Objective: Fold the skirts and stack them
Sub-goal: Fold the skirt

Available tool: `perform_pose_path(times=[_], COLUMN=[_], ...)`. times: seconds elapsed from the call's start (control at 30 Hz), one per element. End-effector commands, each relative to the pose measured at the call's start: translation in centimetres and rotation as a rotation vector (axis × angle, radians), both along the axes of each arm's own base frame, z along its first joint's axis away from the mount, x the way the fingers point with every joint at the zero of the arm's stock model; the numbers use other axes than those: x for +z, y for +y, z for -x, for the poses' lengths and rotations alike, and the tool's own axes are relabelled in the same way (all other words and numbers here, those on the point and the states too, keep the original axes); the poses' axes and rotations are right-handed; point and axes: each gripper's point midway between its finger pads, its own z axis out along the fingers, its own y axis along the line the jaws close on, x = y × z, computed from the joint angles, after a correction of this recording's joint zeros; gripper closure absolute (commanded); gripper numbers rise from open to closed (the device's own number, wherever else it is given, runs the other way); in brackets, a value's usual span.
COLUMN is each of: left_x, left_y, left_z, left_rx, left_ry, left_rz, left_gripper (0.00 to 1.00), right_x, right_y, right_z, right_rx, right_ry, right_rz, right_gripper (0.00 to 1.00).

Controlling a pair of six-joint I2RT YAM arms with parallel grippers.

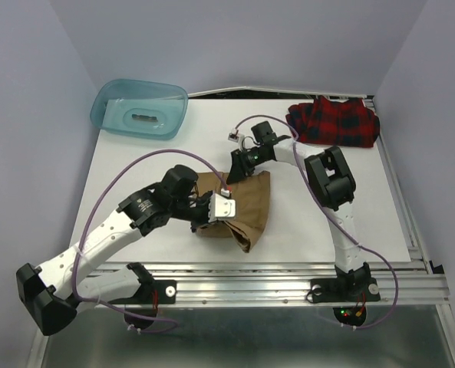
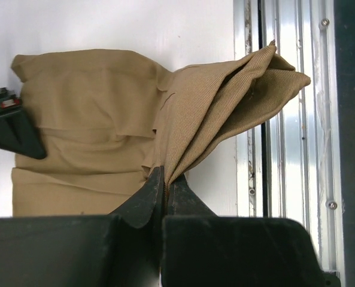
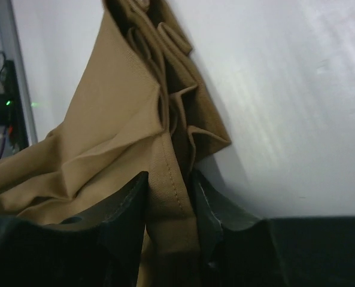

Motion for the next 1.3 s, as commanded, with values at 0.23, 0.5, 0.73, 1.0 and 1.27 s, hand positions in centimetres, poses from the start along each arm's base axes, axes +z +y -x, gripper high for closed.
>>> perform_pose_path(times=[0.23, 0.5, 0.73, 1.0, 1.27], left_x=[3.0, -1.0, -5.2, -9.3, -12.7], left_y=[-2.8, -0.8, -0.6, -1.1, -0.4], left_z=[-7.5, -13.7, -15.5, -17.0, -16.9], left_rx=[0.198, 0.328, 0.340, 0.367, 0.396], left_ry=[-0.002, 0.061, 0.076, 0.092, 0.130], left_rz=[0.044, -0.020, -0.077, -0.094, -0.151], left_gripper=[1.00, 1.00, 1.00, 1.00, 1.00], right_x=[-1.5, -1.2, -1.2, -1.5, -0.5], right_y=[0.1, -0.1, -0.2, 0.1, -1.4], right_z=[8.2, 8.3, 8.5, 8.4, 1.5], right_rx=[0.159, 0.164, 0.172, 0.158, -0.028], right_ry=[0.097, 0.086, 0.091, 0.101, -0.044], right_rz=[0.011, 0.012, 0.012, 0.039, 0.217], right_gripper=[0.73, 0.73, 0.73, 0.69, 0.48])
